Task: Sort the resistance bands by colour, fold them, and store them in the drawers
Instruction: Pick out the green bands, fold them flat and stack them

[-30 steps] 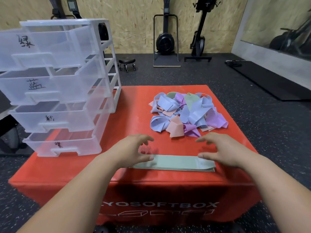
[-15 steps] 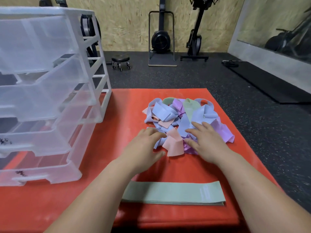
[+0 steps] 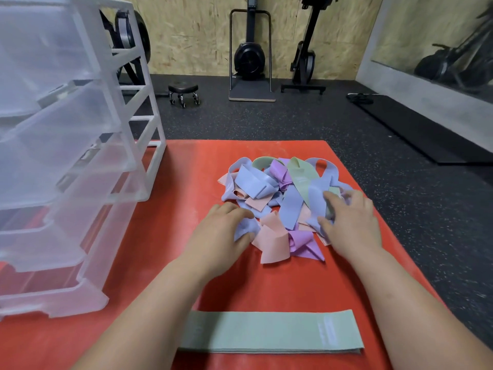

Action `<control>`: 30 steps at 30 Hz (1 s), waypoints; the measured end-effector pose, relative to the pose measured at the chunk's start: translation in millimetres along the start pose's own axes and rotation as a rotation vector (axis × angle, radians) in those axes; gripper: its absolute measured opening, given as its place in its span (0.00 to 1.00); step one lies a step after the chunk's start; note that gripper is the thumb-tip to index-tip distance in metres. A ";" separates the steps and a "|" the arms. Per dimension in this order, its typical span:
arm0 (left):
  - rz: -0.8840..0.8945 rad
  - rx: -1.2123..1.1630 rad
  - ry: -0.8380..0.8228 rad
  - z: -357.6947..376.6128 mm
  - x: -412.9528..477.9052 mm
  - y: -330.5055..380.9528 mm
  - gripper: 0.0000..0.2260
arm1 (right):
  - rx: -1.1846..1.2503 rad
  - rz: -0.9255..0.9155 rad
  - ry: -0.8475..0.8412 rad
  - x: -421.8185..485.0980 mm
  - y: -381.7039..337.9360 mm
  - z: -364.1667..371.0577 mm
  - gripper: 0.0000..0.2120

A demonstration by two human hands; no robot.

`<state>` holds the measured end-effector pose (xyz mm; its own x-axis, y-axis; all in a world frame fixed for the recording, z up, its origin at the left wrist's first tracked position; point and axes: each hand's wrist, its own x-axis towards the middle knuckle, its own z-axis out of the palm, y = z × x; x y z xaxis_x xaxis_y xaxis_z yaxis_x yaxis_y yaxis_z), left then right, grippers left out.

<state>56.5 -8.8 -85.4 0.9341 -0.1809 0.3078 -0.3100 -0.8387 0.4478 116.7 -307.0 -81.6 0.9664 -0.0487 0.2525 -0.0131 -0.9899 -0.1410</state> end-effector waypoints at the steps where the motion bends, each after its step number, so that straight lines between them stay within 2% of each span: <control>1: 0.002 -0.004 0.008 0.1 -0.2 1.2 0.16 | 0.003 -0.032 0.002 0.3 -1.9 2.3 0.27; 5: 0.019 0.000 0.013 -0.2 -4.8 0.2 0.15 | -0.018 -0.035 -0.155 4.3 -9.8 14.2 0.25; 7: 0.028 0.008 0.009 -0.8 -7.6 -1.1 0.15 | -0.022 -0.038 -0.164 3.2 -11.5 14.1 0.22; 9: 0.032 0.008 0.014 -1.7 -9.9 -3.1 0.14 | 0.016 -0.088 -0.092 3.8 -12.7 6.4 0.19; 17: 0.020 0.005 0.011 -7.7 -9.9 3.2 0.15 | 0.531 -0.226 0.209 -3.8 -34.0 -54.3 0.18; 21: 0.027 0.001 0.027 -10.0 -10.9 10.1 0.16 | 0.712 -0.169 0.232 -9.8 -37.3 -80.8 0.20; 24: 0.027 0.007 0.021 -10.3 -12.1 13.5 0.16 | 0.591 -0.114 0.162 -11.8 -30.6 -76.7 0.15; 27: 0.031 0.015 0.011 -9.6 -13.5 12.9 0.16 | 0.494 -0.062 -0.018 -12.3 -21.2 -66.5 0.10; 30: 0.031 0.000 0.002 -9.0 -14.3 11.4 0.15 | 0.133 0.019 -0.208 -11.0 -8.4 -53.4 0.08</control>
<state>38.0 -11.2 -77.2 0.9238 -0.2060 0.3228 -0.3388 -0.8326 0.4381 92.5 -305.3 -32.1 0.9985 -0.0249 0.0481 -0.0108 -0.9622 -0.2723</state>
